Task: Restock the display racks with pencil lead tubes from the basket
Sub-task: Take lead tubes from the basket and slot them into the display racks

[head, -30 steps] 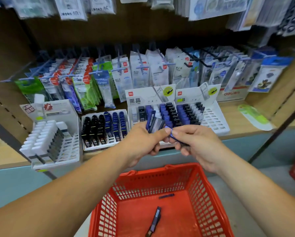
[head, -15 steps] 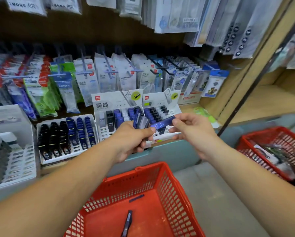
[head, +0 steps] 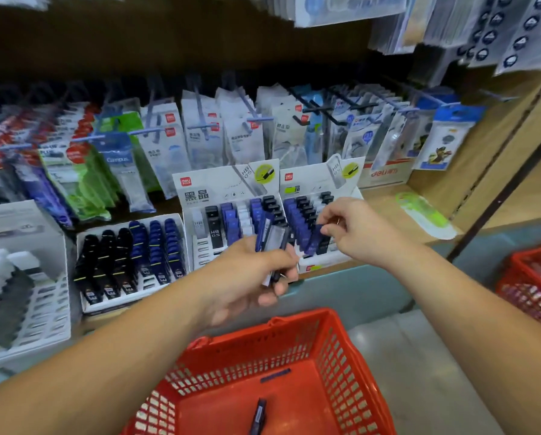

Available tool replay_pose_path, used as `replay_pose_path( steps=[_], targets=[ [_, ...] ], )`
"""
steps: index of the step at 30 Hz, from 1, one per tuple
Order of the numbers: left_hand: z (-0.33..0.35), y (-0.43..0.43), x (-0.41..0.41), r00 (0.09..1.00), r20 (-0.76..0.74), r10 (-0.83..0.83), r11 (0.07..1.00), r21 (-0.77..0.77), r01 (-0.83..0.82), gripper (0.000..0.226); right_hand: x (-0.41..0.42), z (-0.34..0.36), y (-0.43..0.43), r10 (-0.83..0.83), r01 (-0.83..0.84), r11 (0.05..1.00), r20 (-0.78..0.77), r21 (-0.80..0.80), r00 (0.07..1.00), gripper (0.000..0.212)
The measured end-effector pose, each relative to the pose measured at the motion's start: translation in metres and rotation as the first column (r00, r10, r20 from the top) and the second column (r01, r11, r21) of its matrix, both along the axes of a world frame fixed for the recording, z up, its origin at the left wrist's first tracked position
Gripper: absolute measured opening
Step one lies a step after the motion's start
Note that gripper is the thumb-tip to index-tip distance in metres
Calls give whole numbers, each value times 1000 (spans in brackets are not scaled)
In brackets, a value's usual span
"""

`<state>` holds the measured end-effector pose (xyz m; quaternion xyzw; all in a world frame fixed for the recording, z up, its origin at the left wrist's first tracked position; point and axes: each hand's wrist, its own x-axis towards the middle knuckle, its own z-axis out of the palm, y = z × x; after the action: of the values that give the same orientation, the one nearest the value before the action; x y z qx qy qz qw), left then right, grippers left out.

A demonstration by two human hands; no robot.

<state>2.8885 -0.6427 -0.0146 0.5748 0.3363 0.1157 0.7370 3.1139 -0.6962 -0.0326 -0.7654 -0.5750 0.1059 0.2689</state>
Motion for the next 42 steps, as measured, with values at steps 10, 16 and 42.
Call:
replay_pose_path(
  steps=[10,16,42],
  targets=[
    [-10,3,1,997,-67,-42,999,-15,41,36,8,-7,19,134,-129,991,135,-42,982,16],
    [-23,11,6,1000,-22,12,1000,-16,-12,17,17,-8,19,22,-21,997,16,-72,1000,16],
    [-16,14,30,886,206,416,903,26,-430,8,1,13,-11,69,-158,987,-790,-36,609,3]
  ],
)
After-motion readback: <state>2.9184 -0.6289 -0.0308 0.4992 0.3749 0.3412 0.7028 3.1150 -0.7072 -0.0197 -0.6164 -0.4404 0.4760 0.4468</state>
